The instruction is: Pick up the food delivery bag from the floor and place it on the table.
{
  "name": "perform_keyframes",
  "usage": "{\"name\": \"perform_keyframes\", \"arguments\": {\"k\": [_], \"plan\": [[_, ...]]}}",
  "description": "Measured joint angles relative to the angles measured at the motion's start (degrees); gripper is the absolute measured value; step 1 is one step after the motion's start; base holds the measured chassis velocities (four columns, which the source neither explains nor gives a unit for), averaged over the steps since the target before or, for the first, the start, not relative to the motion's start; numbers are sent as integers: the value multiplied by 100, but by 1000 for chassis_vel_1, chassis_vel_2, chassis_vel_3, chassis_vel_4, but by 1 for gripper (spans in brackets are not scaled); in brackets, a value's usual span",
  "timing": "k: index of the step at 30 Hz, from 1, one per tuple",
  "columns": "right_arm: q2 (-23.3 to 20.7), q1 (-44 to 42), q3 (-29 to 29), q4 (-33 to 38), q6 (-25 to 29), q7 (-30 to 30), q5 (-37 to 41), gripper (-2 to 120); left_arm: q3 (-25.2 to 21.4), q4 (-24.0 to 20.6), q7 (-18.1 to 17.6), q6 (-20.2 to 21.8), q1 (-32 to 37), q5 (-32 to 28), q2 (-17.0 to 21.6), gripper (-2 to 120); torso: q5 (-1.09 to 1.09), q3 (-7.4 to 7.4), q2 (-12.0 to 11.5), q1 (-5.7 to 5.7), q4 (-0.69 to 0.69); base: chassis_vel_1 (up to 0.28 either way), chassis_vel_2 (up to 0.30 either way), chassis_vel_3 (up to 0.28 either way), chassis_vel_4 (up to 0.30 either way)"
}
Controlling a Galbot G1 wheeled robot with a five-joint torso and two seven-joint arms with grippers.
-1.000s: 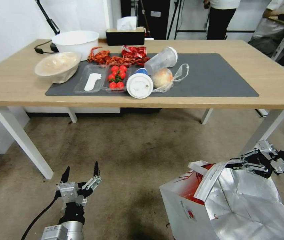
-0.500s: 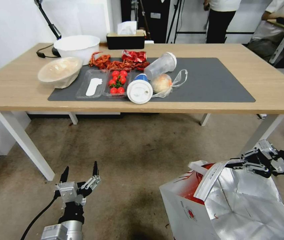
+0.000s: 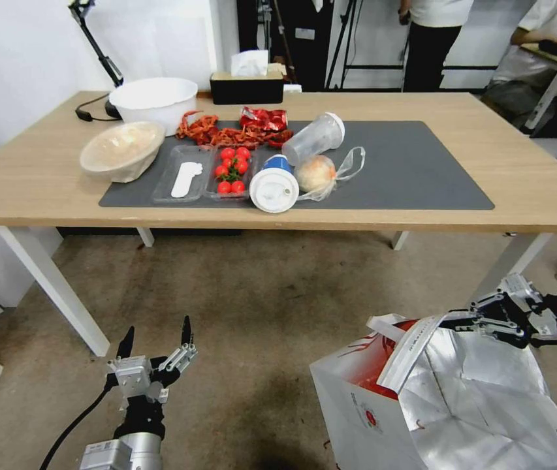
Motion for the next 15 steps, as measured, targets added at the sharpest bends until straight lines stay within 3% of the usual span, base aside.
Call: {"name": "perform_keyframes", "arguments": {"k": [15], "plan": [[26, -13, -1, 21, -9, -4, -3, 0, 7, -27, -68, 41, -3, -7, 27, 100, 0, 232, 375, 143, 0, 0, 0, 0, 0]]}}
